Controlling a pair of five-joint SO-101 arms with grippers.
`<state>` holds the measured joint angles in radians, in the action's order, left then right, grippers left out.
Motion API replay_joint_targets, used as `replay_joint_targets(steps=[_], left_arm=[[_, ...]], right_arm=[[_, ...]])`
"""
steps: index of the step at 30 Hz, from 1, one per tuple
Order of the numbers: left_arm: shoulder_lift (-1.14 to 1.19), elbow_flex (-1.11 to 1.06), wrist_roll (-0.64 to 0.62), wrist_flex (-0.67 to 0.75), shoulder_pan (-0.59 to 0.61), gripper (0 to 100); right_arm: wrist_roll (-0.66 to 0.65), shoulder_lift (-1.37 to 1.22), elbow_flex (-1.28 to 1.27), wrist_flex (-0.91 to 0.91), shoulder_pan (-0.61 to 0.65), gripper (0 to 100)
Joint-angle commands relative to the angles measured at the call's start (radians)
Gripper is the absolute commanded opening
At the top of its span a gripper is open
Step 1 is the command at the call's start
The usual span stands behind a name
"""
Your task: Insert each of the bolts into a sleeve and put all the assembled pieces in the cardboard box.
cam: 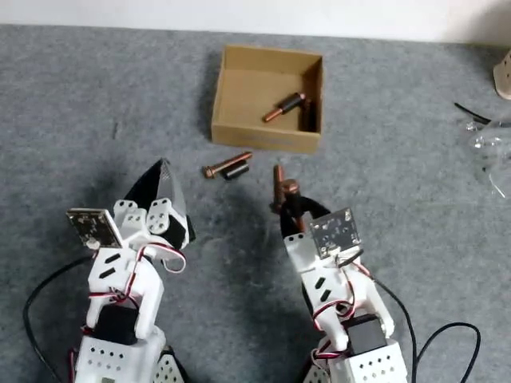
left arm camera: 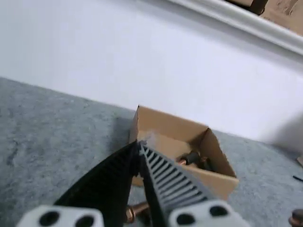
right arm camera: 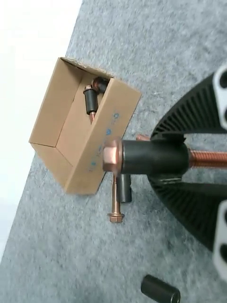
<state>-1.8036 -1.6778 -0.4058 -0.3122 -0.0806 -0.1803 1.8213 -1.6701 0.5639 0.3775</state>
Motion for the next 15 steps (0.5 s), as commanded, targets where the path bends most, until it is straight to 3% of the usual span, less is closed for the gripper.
replay_joint_targets(steps=[1,6,9,11,15], left_arm=[[0.061,-0.007,0.002,-0.006,0.015,1],[0.18,0.015,0.029,-0.006,0.019,1],[0.249,0.042,0.233,-0.006,0.061,1],[0.278,0.054,0.362,-0.008,0.067,1],[0.3,0.067,0.388,-0.011,0.028,1]], right_arm=[[0.003,0.016,-0.09,-0.038,-0.018,0.4],[0.003,0.016,-0.085,-0.038,-0.085,0.4],[-0.012,0.016,-0.082,-0.038,-0.122,0.5],[-0.095,0.007,-0.054,-0.039,-0.11,0.5],[-0.181,0.007,-0.01,-0.039,-0.059,0.5]])
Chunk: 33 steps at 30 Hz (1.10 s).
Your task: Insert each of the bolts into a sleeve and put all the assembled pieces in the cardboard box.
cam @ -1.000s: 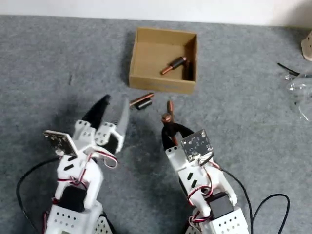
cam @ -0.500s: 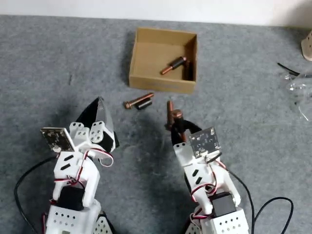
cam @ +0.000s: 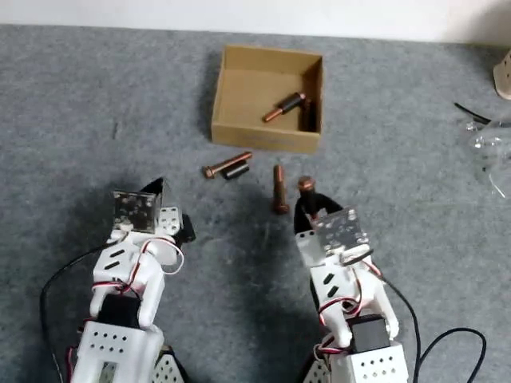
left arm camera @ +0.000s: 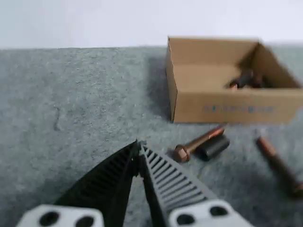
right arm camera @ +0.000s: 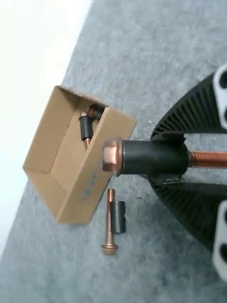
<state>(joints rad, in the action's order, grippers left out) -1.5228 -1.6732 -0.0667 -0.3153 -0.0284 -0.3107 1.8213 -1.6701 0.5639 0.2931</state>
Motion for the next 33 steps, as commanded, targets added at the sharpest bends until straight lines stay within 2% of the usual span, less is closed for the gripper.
replay_joint_targets(steps=[1,5,8,13,19,21,26,33], left_arm=[[0.021,0.062,0.049,-0.008,-0.027,1],[0.021,0.062,0.049,-0.008,-0.025,1],[0.021,0.062,0.051,-0.008,-0.025,1],[0.021,0.054,0.052,-0.008,-0.022,1],[0.024,0.053,0.052,-0.008,-0.021,1],[0.027,0.053,0.052,-0.006,-0.021,1],[0.027,0.053,0.052,-0.005,-0.021,1],[0.028,0.053,0.052,-0.005,-0.021,1]], right_arm=[[-0.051,0.007,-0.004,-0.039,0.025,0.5],[-0.051,-0.013,0.062,-0.085,0.022,0.5],[-0.054,-0.147,0.163,-0.117,0.022,0.5],[-0.055,-0.61,0.495,-0.145,0.021,0.5],[-0.044,-1.205,1.061,-0.139,-0.005,0.5],[0.003,-1.38,1.25,-0.136,-0.024,0.5],[0.117,-1.802,1.768,0.065,-0.081,0.5],[0.078,-2.358,2.453,0.404,-0.088,0.5]])
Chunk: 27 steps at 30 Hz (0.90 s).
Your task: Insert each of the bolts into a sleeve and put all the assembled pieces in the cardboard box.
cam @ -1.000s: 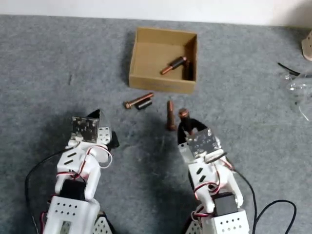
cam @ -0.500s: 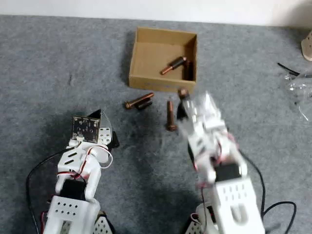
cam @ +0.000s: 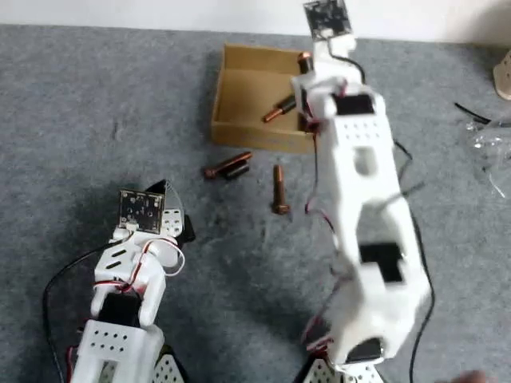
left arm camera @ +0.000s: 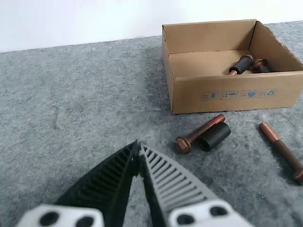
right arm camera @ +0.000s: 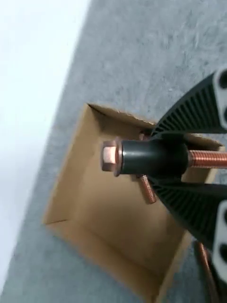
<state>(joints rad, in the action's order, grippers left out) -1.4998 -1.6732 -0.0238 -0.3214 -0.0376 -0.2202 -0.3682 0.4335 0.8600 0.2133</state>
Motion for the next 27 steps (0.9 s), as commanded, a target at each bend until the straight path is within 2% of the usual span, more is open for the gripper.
replay_joint_targets(steps=[1,9,17,19,24,27], left_arm=[[0.005,0.053,0.009,0.002,-0.012,1],[0.005,0.053,0.009,0.002,-0.016,1],[0.005,0.051,0.009,0.002,-0.016,1],[0.005,0.051,0.009,0.002,-0.016,1],[0.005,0.051,0.009,0.002,-0.016,1],[0.005,0.051,0.009,0.002,-0.016,1]], right_arm=[[-0.012,-0.24,0.435,0.145,-0.005,0.5],[-0.012,-0.702,0.983,0.335,-0.004,0.5],[-0.012,-0.912,1.247,0.447,-0.004,1.8],[-0.012,-0.918,1.265,0.449,-0.004,8.9],[-0.012,-0.918,1.271,0.527,-0.005,37.0],[-0.012,-0.906,1.282,0.573,-0.008,39.2]])
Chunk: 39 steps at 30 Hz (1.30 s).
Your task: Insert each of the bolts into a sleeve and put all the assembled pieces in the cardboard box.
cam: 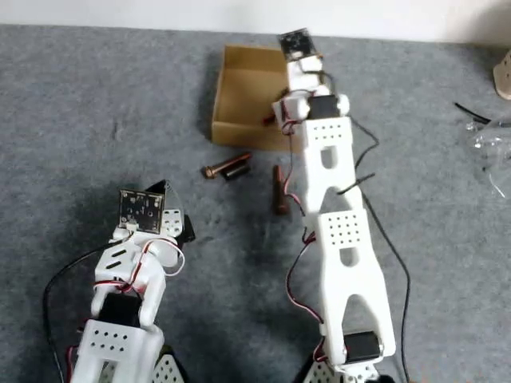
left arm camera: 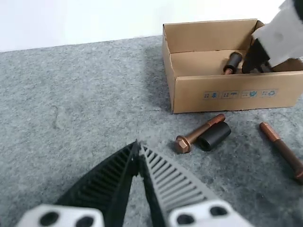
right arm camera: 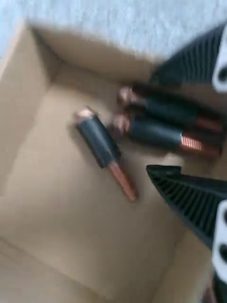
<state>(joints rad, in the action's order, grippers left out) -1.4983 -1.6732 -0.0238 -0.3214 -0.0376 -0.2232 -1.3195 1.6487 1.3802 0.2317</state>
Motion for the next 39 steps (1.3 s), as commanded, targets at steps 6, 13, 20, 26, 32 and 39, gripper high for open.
replay_joint_targets(steps=[6,13,20,26,32,39], left_arm=[[0.004,0.051,0.009,0.002,-0.015,1],[0.004,0.053,0.003,0.003,0.061,1],[0.002,0.053,0.005,0.003,0.059,1],[0.004,0.053,0.005,0.003,0.059,1],[0.004,0.053,0.005,0.003,0.059,1],[-0.002,0.053,0.005,0.003,0.056,1]], right_arm=[[-0.003,0.159,0.097,0.18,-0.022,39.2],[-0.002,0.349,0.096,0.366,-0.019,39.2],[0.018,0.449,0.09,0.386,-0.019,36.6],[0.161,0.509,0.031,0.387,0.033,32.4],[0.16,0.697,-0.263,0.387,0.117,31.6],[0.16,0.995,-0.581,0.386,0.174,31.6]])
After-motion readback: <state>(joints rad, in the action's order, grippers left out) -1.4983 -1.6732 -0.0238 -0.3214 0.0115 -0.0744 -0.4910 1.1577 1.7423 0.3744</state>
